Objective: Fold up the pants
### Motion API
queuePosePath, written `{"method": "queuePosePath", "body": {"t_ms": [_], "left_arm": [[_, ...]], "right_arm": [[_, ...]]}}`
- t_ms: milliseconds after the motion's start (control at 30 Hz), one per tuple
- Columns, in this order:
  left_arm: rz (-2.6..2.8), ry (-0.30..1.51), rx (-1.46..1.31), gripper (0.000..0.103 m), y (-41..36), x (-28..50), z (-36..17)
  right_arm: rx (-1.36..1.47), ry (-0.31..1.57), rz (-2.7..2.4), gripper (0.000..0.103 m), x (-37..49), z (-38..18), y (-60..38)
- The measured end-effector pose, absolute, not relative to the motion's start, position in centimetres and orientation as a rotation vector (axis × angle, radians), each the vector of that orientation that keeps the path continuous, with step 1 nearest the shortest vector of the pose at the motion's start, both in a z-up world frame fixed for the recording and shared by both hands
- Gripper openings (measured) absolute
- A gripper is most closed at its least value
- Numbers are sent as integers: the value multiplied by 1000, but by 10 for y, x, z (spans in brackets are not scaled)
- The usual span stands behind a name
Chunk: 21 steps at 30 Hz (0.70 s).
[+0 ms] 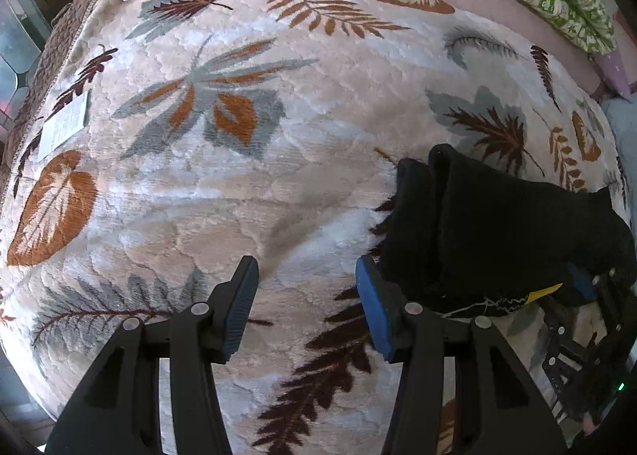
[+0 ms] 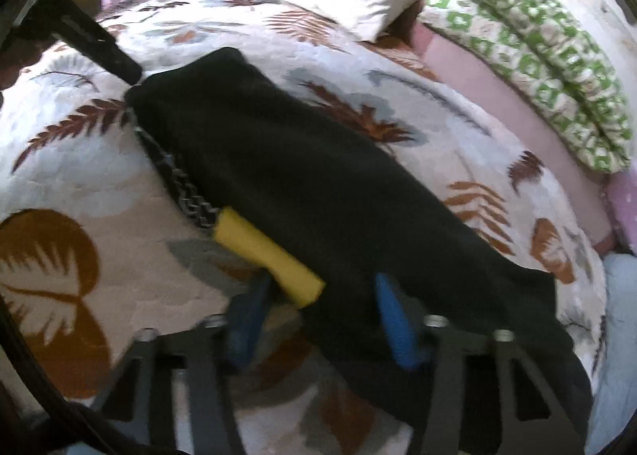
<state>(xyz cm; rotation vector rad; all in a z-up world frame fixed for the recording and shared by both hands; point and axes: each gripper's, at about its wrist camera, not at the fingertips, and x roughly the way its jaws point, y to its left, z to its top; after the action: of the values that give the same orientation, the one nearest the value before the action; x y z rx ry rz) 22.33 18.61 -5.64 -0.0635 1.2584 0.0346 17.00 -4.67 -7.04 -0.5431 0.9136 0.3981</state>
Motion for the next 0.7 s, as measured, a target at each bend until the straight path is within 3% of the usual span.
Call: {"method": "queuePosePath", "body": {"t_ms": [167,433,567,700], "left_arm": [[36,1248,-86,49,177,230,-53],[44,1154,-82,49,161,238,-39],[83,1189,-94,49,168,256,-49],[23,1251,-121,64,158,261,-66]], "right_arm": [[-572,858,374,23,159,-69,-47],[-509,856,392,23,155,-69,-55],[-488,859,404,23,156,-69,-58],[-470,861,413,24,157,-69,-60]]}}
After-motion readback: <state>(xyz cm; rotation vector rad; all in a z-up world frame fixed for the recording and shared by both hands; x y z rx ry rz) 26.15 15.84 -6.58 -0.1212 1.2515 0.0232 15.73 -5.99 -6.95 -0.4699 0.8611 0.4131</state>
